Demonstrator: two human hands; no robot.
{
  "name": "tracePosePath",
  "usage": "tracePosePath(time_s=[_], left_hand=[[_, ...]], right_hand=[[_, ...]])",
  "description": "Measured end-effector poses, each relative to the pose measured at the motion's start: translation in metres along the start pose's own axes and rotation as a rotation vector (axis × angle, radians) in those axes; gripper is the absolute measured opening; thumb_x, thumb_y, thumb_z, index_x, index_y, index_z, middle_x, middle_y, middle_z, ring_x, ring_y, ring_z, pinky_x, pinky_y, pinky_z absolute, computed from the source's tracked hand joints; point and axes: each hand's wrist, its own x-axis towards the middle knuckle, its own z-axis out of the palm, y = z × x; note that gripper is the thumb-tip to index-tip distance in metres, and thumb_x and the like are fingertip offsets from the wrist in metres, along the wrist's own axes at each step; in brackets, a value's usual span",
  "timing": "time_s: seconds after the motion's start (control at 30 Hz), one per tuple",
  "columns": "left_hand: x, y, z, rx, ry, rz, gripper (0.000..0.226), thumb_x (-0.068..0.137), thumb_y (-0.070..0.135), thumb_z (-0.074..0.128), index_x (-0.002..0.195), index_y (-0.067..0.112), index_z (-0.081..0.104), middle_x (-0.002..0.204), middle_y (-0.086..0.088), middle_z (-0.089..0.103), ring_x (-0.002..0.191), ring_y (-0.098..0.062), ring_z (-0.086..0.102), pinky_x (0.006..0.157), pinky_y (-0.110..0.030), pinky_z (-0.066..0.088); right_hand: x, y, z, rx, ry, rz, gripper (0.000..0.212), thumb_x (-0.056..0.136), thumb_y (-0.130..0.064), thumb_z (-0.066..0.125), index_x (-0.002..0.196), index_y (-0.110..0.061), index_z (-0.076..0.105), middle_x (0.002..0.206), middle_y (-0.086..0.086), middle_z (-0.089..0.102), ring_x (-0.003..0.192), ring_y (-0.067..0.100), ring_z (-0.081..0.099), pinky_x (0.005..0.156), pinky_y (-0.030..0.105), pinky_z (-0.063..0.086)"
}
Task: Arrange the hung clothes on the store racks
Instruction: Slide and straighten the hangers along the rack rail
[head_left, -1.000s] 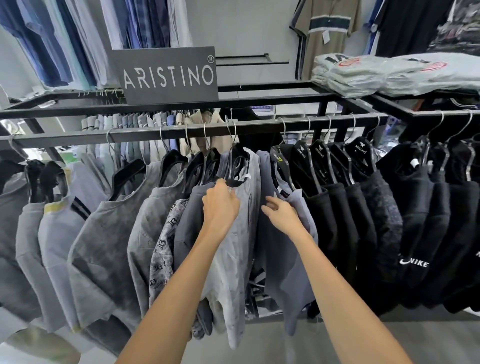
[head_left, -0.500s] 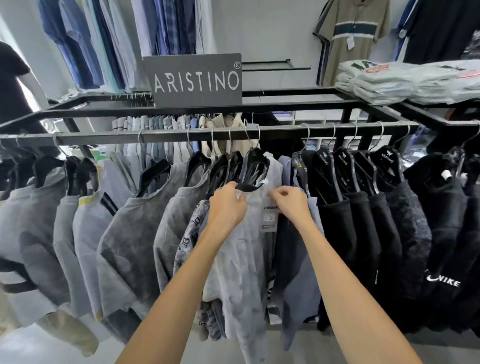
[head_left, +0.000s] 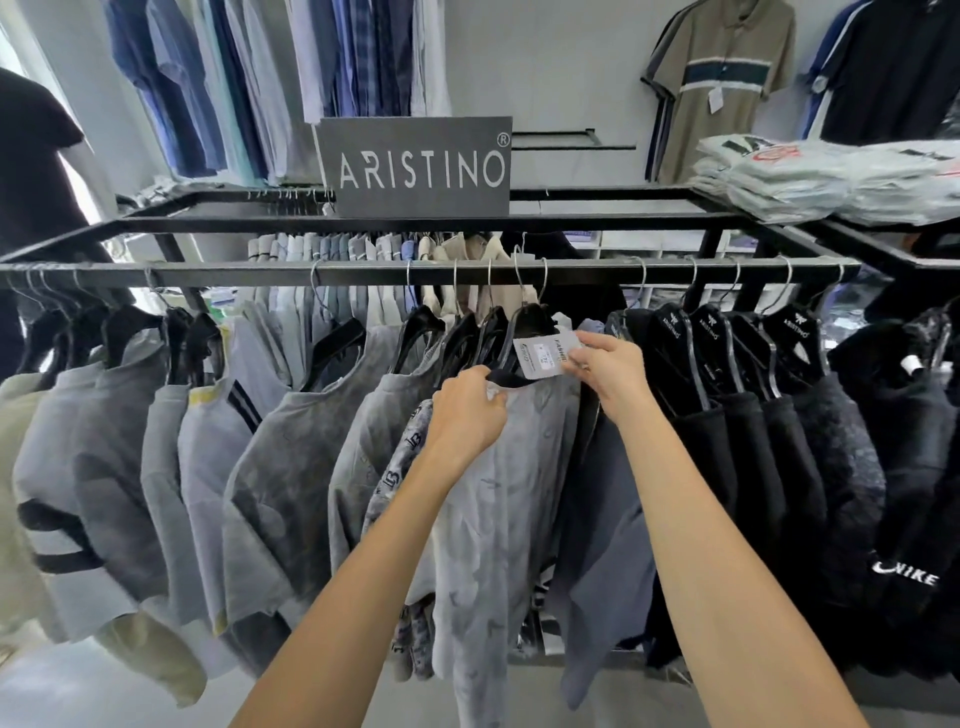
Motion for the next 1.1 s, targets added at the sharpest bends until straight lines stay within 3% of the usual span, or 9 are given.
tracePosePath(time_s=[0.17,0.27,0.33,0.43,0.53,0.7,0.87,1.0,1.1], left_hand=[[-0.005,0.003,-0.003,0.029,-0.015,0.046,0.005,0.097,0.016,0.053,0.1,0.019,0.054,0.114,-0.019,0.064,0.116,-0.04,0.051,0.091,-0.037,0.036],[0.0,0.001,-0.001,0.025,-0.008,0.054,0.025,0.094,0.017,0.055,0.071,0.017,0.045,0.08,-0.005,0.055,0.103,-0.041,0.055,0.08,-0.037,0.033],[0.003,0.0,0.0,0.035,-0.004,0.058,0.035,0.093,0.017,0.056,0.065,0.022,0.036,0.078,-0.002,0.052,0.1,-0.04,0.055,0.081,-0.039,0.035],[0.004,-0.002,0.001,0.011,-0.008,0.051,0.025,0.094,0.017,0.055,0.072,0.014,0.044,0.081,-0.006,0.055,0.101,-0.04,0.055,0.08,-0.037,0.033],[0.003,0.001,0.001,0.014,-0.016,0.065,0.009,0.096,0.019,0.055,0.094,0.011,0.055,0.108,-0.016,0.063,0.114,-0.041,0.051,0.088,-0.04,0.036],[0.003,0.002,0.005,0.004,-0.039,0.036,0.049,0.097,0.028,0.056,0.141,0.009,0.047,0.136,-0.016,0.054,0.131,-0.039,0.042,0.103,-0.043,0.036],[0.009,-0.006,-0.003,-0.009,-0.017,-0.001,0.048,0.095,0.03,0.057,0.138,0.01,0.049,0.141,-0.014,0.051,0.134,-0.035,0.041,0.101,-0.038,0.037],[0.006,-0.006,-0.009,-0.043,-0.027,0.008,0.007,0.095,0.024,0.057,0.097,0.018,0.059,0.13,-0.014,0.058,0.124,-0.033,0.048,0.081,-0.029,0.033],[0.005,-0.012,-0.019,-0.05,-0.016,0.047,0.036,0.094,0.026,0.059,0.124,0.006,0.059,0.129,-0.011,0.06,0.121,-0.029,0.052,0.082,-0.027,0.036]], right_hand=[[-0.003,-0.002,0.007,0.003,0.105,-0.097,0.033,0.089,0.009,0.058,0.114,-0.011,0.067,0.102,0.003,0.064,0.086,0.02,0.075,0.081,0.03,0.06],[-0.01,-0.002,0.01,-0.039,0.034,-0.228,0.029,0.095,0.003,0.056,0.119,-0.012,0.061,0.105,0.004,0.065,0.091,0.017,0.073,0.084,0.028,0.059],[-0.013,-0.002,0.008,-0.167,0.003,-0.336,0.027,0.095,0.001,0.054,0.115,-0.014,0.063,0.102,0.0,0.065,0.095,0.015,0.07,0.084,0.027,0.058],[-0.017,-0.007,0.005,-0.443,-0.036,-0.474,0.03,0.093,-0.001,0.046,0.104,-0.018,0.068,0.1,-0.005,0.067,0.097,0.009,0.064,0.083,0.023,0.053],[-0.02,-0.013,0.011,-0.574,-0.104,-0.567,0.033,0.087,0.002,0.038,0.08,-0.015,0.065,0.093,0.001,0.067,0.092,0.011,0.06,0.078,0.019,0.045],[-0.018,-0.013,0.024,-0.818,-0.217,-0.714,0.031,0.081,0.005,0.038,0.061,-0.011,0.056,0.076,0.004,0.058,0.078,0.018,0.054,0.074,0.032,0.042],[-0.018,-0.014,0.018,-0.996,-0.403,-0.584,0.046,0.074,0.015,0.042,0.083,-0.01,0.08,0.102,0.002,0.071,0.101,0.014,0.062,0.094,0.025,0.05],[-0.037,-0.008,0.013,-0.988,-0.398,-0.464,0.048,0.089,0.006,0.041,0.111,-0.016,0.077,0.108,-0.006,0.071,0.102,0.001,0.056,0.086,0.008,0.041],[-0.042,-0.008,0.02,-0.916,-0.362,-0.545,0.042,0.087,-0.011,0.042,0.098,-0.026,0.08,0.1,-0.013,0.075,0.101,-0.001,0.062,0.092,0.024,0.05]])
